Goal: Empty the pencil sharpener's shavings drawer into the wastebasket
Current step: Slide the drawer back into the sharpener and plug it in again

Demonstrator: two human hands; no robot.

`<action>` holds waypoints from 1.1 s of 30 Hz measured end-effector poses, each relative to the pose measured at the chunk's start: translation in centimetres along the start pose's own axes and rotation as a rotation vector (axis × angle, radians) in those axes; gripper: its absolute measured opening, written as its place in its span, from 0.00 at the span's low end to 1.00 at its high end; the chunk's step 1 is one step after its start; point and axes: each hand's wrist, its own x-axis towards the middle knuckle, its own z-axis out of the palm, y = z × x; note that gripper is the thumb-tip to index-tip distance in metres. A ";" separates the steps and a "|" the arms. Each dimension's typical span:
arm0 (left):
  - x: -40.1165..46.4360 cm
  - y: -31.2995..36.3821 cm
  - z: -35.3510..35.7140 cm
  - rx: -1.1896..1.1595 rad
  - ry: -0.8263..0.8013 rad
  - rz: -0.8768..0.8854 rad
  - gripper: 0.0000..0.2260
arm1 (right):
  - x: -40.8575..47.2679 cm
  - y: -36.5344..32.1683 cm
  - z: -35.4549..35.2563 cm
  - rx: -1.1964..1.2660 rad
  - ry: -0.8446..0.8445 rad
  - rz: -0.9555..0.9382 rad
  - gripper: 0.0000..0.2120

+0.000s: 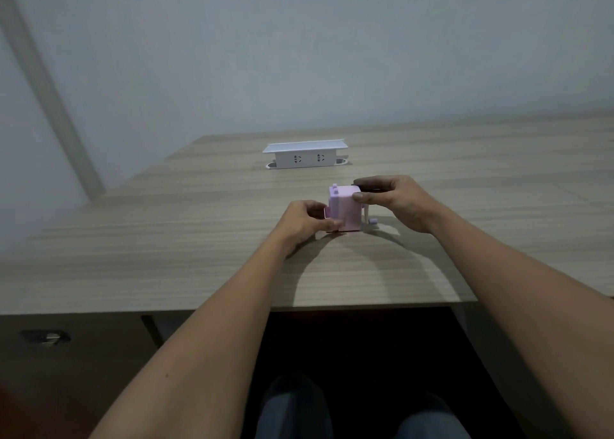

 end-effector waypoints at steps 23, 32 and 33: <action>5.1 2.4 -1.6 -0.068 0.024 0.141 0.22 | 3.7 -1.0 -1.0 0.006 -0.090 -0.045 0.23; 13.3 3.6 -3.4 -0.046 0.035 0.148 0.20 | 11.9 -1.1 -2.9 -0.009 -0.055 -0.065 0.23; 14.3 3.6 -3.4 -0.040 0.033 0.150 0.20 | 13.0 -1.0 -3.1 -0.025 -0.055 -0.064 0.24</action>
